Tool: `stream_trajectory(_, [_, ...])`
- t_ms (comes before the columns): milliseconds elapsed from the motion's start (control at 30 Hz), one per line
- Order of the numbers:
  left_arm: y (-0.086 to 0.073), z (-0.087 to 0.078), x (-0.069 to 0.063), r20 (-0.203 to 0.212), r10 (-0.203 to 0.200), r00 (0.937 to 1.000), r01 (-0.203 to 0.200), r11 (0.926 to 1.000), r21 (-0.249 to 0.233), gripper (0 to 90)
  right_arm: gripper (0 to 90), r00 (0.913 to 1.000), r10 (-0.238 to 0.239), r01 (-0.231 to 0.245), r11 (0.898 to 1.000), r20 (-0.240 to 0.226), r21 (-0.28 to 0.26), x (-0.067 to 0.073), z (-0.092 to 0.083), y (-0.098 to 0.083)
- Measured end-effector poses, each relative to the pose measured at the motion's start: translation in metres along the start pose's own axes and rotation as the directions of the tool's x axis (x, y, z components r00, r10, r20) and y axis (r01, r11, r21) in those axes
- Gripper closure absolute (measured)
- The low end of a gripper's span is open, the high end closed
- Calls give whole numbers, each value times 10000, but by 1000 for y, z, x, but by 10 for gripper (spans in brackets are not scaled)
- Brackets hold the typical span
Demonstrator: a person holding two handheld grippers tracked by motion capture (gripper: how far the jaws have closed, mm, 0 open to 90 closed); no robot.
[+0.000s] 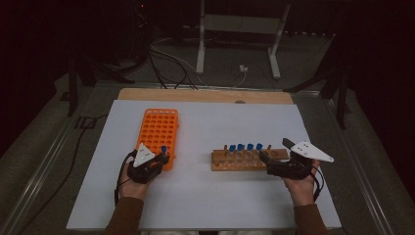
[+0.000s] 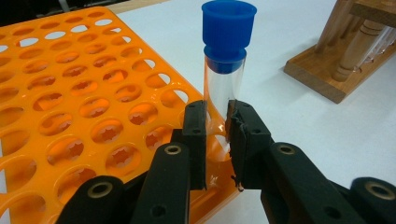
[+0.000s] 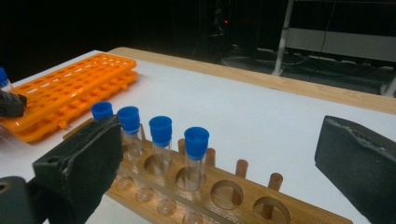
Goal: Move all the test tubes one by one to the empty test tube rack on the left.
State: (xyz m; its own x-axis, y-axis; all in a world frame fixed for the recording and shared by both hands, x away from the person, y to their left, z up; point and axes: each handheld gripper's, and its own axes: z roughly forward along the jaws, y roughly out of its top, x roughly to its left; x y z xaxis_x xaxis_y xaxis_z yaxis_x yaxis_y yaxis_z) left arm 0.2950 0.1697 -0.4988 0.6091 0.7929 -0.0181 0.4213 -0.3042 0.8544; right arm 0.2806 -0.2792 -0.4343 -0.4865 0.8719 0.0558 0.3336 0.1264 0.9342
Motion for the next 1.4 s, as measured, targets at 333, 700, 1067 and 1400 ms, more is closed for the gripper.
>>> stream_trajectory(333, [-2, -2, 1, 36, -265, 9996, 266, 9995, -143, 661, 10, 10000, -1, 1, 10000, 10, 55, -1, 2, -2])
stream_trajectory(700, [4, -18, 5, -221, -953, 9952, 938, 9937, -609, 357, 10, 10000, 39, -39, 9999, 11, 117, -2, 4, -4])
stream_trajectory(1067, [6, -51, 13, -1045, -1439, 9841, 1293, 9824, -1351, 10, 110, 9993, 35, -10, 9977, -367, 677, -4, 16, -12])
stream_trajectory(1400, [5, -57, 16, -1178, -1747, 9776, 1550, 9750, -1595, 8, 514, 9977, -509, 562, 9902, -443, 1279, 0, 32, -19])
